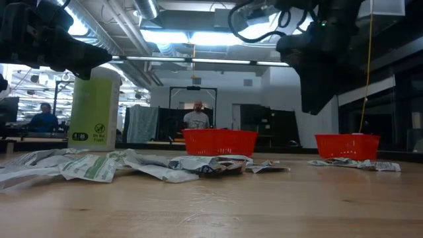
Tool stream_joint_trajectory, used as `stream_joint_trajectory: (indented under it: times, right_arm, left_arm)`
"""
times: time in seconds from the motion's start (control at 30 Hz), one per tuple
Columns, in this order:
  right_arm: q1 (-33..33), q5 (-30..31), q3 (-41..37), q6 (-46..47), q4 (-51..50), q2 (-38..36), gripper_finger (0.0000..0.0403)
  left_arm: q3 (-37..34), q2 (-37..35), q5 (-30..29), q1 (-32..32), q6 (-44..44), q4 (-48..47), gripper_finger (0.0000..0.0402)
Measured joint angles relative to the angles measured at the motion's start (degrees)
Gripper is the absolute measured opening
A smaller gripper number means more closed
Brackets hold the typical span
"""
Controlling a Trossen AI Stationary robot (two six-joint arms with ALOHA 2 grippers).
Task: Pick & Place First Aid Supplies
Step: Put the orange ointment pack into the red container
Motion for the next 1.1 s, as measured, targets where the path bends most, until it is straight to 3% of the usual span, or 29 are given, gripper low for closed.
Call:
stream_joint_trajectory:
  times: [0.3,0.67,0.9,1.1]
  right_arm:
    - [-0.5,2.82,0.0,-23.98,3.12,0.02,0.0109]
    - [-0.19,2.39,-3.42,-24.94,3.95,0.31,0.0109]
    - [3.66,1.36,-7.75,-27.11,3.17,0.31,0.0109]
    - [5.59,5.7,-9.72,-23.99,3.28,0.31,0.0109]
  left_arm:
    - [-0.01,0.0,0.0,0.0,0.0,0.0,0.0088]
    - [0.01,-0.01,0.0,0.0,0.0,-0.01,0.0088]
    - [0.01,-0.01,0.01,0.0,0.0,-0.01,0.0088]
    - [-0.01,0.0,0.0,0.0,0.0,-0.01,0.0088]
